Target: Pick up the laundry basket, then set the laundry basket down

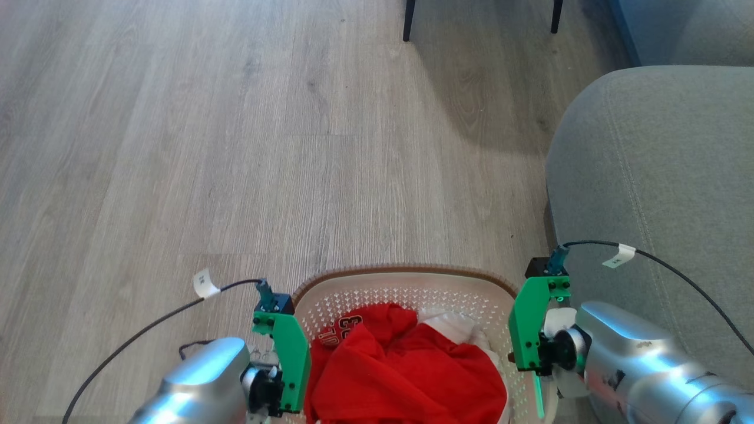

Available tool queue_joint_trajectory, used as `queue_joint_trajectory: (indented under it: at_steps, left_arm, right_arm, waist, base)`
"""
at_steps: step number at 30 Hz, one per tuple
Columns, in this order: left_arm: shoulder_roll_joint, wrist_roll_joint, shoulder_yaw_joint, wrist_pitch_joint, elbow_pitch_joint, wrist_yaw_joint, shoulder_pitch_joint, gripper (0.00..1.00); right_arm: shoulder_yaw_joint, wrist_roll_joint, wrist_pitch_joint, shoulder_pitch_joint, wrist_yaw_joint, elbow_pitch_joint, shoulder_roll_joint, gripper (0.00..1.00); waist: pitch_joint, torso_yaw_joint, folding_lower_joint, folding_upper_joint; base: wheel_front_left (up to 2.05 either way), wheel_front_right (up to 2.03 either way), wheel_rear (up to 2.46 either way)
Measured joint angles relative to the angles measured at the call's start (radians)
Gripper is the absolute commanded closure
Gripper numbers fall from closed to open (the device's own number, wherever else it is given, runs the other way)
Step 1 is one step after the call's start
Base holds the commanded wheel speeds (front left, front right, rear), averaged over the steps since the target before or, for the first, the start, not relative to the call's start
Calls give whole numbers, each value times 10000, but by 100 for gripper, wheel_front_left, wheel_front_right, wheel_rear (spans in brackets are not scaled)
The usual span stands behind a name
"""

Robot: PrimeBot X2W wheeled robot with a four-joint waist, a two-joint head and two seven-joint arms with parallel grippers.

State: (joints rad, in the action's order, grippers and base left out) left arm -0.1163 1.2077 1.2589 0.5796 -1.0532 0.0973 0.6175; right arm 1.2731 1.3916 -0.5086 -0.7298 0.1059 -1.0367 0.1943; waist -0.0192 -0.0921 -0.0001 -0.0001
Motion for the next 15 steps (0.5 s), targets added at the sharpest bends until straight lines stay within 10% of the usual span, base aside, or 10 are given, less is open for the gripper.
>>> queue_joint_trajectory:
  at_steps: [15]
  left_arm:
    - [0, 198, 59, -2, 2, -2, -6, 100]
  right_arm:
    - [21, -2, 29, 0, 0, -17, 2, 100]
  waist:
    - [117, 33, 0, 0]
  base:
    - [0, 0, 0]
